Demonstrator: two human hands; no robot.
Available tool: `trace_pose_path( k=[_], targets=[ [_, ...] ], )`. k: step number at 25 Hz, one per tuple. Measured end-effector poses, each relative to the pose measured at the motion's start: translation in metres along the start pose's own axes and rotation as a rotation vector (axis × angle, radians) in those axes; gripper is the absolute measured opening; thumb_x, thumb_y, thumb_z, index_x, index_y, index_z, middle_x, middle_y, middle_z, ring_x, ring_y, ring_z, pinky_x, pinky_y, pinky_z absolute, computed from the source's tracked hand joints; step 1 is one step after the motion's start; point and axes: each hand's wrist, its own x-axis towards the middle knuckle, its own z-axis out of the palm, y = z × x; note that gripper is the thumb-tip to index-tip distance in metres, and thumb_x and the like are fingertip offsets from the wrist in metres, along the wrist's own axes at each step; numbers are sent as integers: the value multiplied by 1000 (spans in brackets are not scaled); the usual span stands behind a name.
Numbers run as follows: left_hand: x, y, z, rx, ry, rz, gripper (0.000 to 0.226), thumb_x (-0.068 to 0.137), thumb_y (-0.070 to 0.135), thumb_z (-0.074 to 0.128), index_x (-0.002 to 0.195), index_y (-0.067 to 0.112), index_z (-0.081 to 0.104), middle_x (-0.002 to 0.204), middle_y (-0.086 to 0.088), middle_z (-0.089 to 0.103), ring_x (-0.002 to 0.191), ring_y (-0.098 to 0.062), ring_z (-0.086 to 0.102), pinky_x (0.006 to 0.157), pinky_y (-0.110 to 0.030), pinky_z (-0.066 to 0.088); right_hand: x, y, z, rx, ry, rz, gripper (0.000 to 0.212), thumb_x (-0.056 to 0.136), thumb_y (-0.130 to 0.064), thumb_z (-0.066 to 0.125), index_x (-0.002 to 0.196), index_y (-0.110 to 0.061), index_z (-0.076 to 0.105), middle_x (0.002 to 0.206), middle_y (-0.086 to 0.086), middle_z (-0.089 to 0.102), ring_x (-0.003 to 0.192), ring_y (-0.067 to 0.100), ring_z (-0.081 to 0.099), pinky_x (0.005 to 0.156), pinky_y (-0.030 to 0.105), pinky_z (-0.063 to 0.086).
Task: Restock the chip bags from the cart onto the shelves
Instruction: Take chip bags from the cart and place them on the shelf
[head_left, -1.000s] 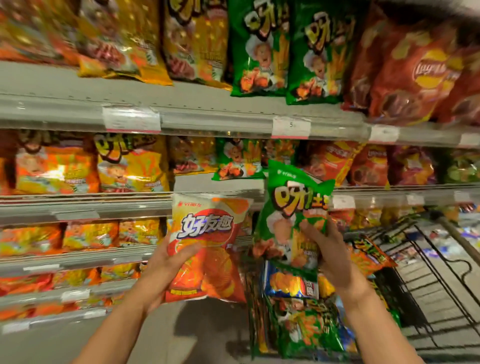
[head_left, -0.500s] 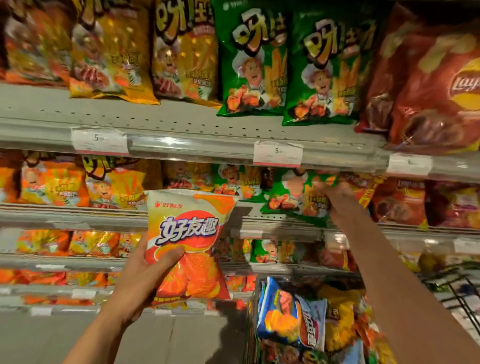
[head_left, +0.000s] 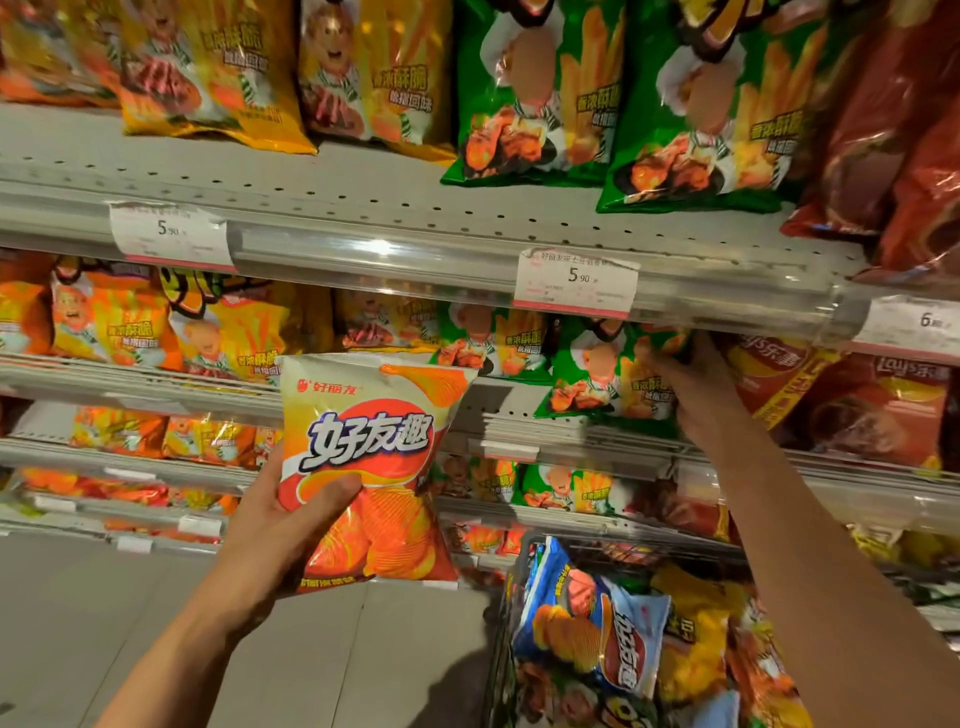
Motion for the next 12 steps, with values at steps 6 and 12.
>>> trace_pose_path(
  k=[6,12],
  targets=[
    [-12,-1,-8,4,9,-1,49,67,41,88,108,54,66,108,6,78,90,-21,77,63,-35,62,-11,12,1,77,-16,103,40,88,-8,71,118,-34,62,126,3,70,118,24,66,101,52,51],
    [-27,0,-29,-53,-66,-2,60,65,46,87,120,44,63,115,2,76,101,-22,75,77,-38,63,-21,1,6,-190,124,86,43,90,-16,72,131,-21,58,132,5,65,121,24,62,101,42,48]
  ],
)
